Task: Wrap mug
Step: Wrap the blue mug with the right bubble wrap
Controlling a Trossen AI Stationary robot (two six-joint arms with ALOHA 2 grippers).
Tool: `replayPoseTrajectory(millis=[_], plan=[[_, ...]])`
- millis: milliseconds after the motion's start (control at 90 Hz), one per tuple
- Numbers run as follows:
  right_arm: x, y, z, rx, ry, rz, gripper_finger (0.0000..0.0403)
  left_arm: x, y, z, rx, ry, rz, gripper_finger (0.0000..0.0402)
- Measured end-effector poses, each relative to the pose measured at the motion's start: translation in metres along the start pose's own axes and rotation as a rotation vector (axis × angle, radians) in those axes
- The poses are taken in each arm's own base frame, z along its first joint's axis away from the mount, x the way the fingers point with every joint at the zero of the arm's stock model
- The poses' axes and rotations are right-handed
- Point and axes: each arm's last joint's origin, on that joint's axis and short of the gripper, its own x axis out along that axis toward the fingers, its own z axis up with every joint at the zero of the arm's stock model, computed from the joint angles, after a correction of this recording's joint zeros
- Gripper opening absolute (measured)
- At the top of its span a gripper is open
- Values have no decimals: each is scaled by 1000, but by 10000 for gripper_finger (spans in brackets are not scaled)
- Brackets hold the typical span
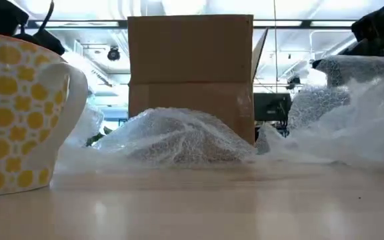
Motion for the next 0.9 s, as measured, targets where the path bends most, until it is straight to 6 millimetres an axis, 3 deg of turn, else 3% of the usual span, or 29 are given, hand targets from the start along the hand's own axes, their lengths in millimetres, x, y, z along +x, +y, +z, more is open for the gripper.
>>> replayPoseTrajectory(millis=[267,578,733,900], plan=[[-5,-7,27,563,-329,-121,0,-2,-5,23,-98,-230,-54,0],[-11,-12,41,531,-509,-254,0,-3,-7,36,-137,-364,-67,0],[-14,-8,74,426,-425,-77,0,0,-8,37,-125,-374,-33,0],[-8,-6,116,421,-31,29,0,5,-8,36,-130,-364,-7,0]])
